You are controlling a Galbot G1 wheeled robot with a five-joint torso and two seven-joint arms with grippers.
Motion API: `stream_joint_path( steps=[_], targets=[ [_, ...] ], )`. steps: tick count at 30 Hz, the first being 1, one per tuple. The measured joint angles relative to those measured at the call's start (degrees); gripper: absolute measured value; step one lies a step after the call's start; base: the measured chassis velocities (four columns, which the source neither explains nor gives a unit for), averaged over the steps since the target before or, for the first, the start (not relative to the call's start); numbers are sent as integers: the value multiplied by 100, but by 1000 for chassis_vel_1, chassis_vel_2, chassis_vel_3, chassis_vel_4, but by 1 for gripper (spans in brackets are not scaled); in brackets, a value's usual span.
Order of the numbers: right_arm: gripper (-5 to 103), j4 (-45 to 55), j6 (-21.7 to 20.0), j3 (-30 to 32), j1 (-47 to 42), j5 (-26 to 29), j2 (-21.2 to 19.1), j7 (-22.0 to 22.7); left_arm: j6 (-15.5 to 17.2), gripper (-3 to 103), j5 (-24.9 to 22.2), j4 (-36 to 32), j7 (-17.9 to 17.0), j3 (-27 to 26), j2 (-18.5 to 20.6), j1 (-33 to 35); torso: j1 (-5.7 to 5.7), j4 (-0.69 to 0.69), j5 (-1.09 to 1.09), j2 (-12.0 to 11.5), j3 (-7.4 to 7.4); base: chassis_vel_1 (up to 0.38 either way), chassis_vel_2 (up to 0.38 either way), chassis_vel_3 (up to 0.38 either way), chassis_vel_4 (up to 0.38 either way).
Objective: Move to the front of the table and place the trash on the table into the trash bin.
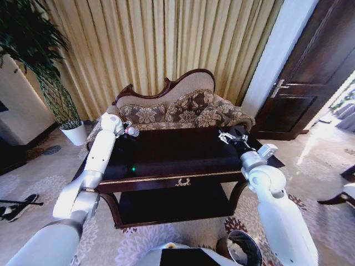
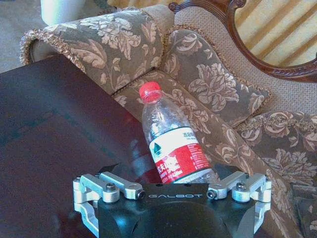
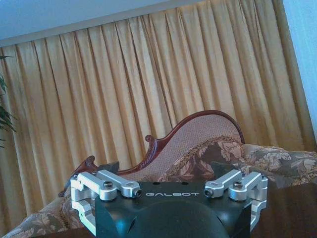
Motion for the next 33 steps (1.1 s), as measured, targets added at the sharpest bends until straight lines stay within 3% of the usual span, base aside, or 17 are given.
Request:
stream_joint_path(
  steps=[5, 10, 17, 20, 22, 24, 25, 27, 28, 29, 30, 32, 33],
  targets=[
    [100, -1, 2, 13, 12, 1, -3, 0, 9, 100, 81, -58, 96, 45, 22, 0, 0, 0, 0, 0, 0, 0, 0, 0, 0],
    [100, 15, 4, 60, -7, 14, -12, 0, 26, 100, 838, -392, 666, 298, 245, 118, 0, 1, -1, 0, 0, 0, 0, 0, 0],
    [100, 56, -6, 107, -33, 94, -48, 0, 108, 100, 1363, -1227, 1117, 526, 647, 296, 0, 1, -1, 0, 0, 0, 0, 0, 0],
    [100, 78, -11, 139, -108, 103, -8, 0, 120, 100, 2149, -1983, 1766, 626, 1065, 469, 0, -1, 1, 0, -1, 0, 0, 0, 0],
    [100, 95, -12, 150, -133, 105, 10, 0, 122, 100, 2341, -2139, 1904, 635, 1187, 531, 0, -2, 0, 0, -1, 0, 0, 0, 0],
    [100, 155, -13, 175, -209, 116, 68, 1, 95, 100, 3048, -2557, 2426, 600, 1609, 847, 0, -2, 0, 0, -1, 0, 0, 0, 0],
    [100, 155, -13, 175, -209, 116, 68, 1, 95, 100, 3048, -2557, 2426, 600, 1609, 847, 0, -2, 0, 0, -1, 0, 0, 0, 0],
    [100, 212, -13, 193, -310, 124, 138, 0, -115, 100, 3925, -2931, 3137, 365, 2040, 1312, 0, 2, -1, 0, 0, 0, 0, 0, 0],
    [100, 218, -13, 194, -329, 124, 153, 0, -236, 100, 4132, -3018, 3368, 269, 2143, 1461, 0, 2, -2, 0, -1, 0, 0, 0, 0],
    [100, 218, -13, 194, -329, 124, 153, 0, -236, 100, 4132, -3018, 3368, 269, 2143, 1461, 0, 2, -2, 0, -1, 0, 0, 0, 0],
    [100, 235, -2, 197, -378, 108, 194, 0, -567, 100, 4623, -3246, 3974, -71, 2393, 1880, 0, 3, -3, 0, -1, 0, 0, 0, 0],
    [100, 261, 12, 185, -429, 38, 234, 1, -902, 100, 5046, -3657, 4755, -723, 2653, 2584, 0, 2, -2, 1, -1, 0, 0, 0, 0],
    [100, 261, 12, 185, -429, 38, 234, 1, -902, 100, 5046, -3657, 4755, -723, 2653, 2584, 0, 2, -2, 1, -1, 0, 0, 0, 0]
  ],
)
